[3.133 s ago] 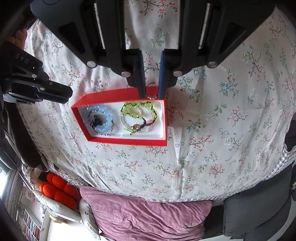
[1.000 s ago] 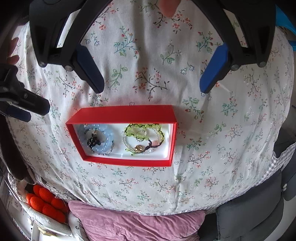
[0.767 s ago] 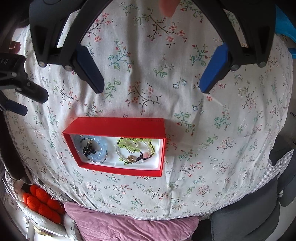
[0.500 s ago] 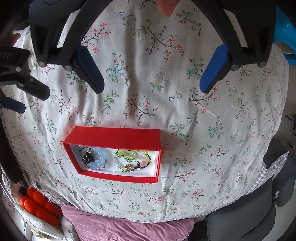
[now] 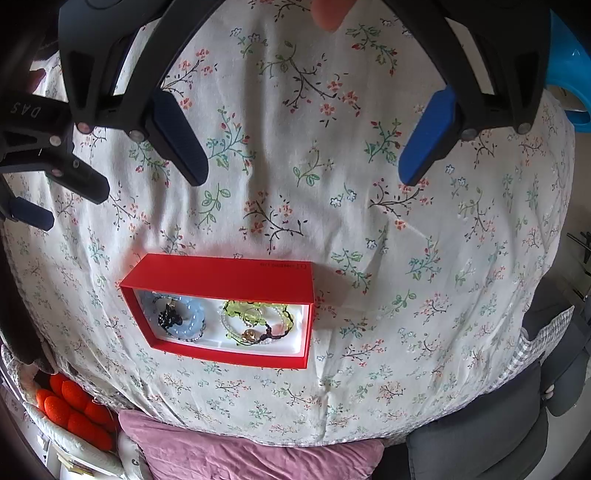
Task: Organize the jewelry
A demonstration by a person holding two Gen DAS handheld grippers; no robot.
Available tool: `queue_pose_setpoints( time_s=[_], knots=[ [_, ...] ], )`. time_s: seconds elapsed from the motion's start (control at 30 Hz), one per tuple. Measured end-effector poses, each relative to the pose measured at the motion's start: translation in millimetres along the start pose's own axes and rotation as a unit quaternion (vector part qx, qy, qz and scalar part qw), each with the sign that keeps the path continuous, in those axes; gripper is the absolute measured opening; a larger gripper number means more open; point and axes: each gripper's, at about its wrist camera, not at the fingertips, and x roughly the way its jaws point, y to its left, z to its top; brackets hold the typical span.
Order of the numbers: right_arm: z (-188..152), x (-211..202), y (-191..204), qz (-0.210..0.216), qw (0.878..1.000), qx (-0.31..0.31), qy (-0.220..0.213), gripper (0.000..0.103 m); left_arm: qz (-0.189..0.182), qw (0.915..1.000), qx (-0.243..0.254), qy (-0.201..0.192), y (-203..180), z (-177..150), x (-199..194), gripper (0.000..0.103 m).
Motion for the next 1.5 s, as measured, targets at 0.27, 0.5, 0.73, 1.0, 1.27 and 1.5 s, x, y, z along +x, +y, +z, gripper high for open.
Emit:
queue_pose_setpoints(
  time_s=[0.27, 0.5, 0.73, 1.0, 1.27, 1.5],
  knots=[
    [0.3, 1.7, -0.1, -0.002, 1.000, 0.000, 0.001, 0.103, -0.001, 1.0000, -0.001, -0.002, 1.3, 0.9, -0.9, 0.102],
    [1.3, 1.5, 0.4, -0.003, 1.000, -0.004, -0.001, 0.103, 0.000, 1.0000, 0.000, -0.003, 1.8, 1.0, -1.5, 0.102],
    [1.2, 1.4, 0.6, -0.003, 1.000, -0.004, -0.001, 0.103, -0.001, 1.0000, 0.000, -0.003, 1.4, 1.0, -1.9, 0.102],
    [1.1, 0.8, 0.8, -0.003, 1.000, -0.004, -0.001, 0.103, -0.001, 1.0000, 0.001, -0.002, 1.1, 2.5, -1.6, 0.102],
    [1.7, 0.5, 0.9, -0.003, 1.000, -0.004, 0.000, 0.103, -0.001, 1.0000, 0.000, -0.003, 1.3, 2.1, -1.8, 0.102],
    [1.6, 0.6, 0.7, -0.003, 1.000, -0.004, 0.000, 0.103, -0.001, 1.0000, 0.000, -0.003, 1.3, 1.8, -1.9, 0.102]
  ],
)
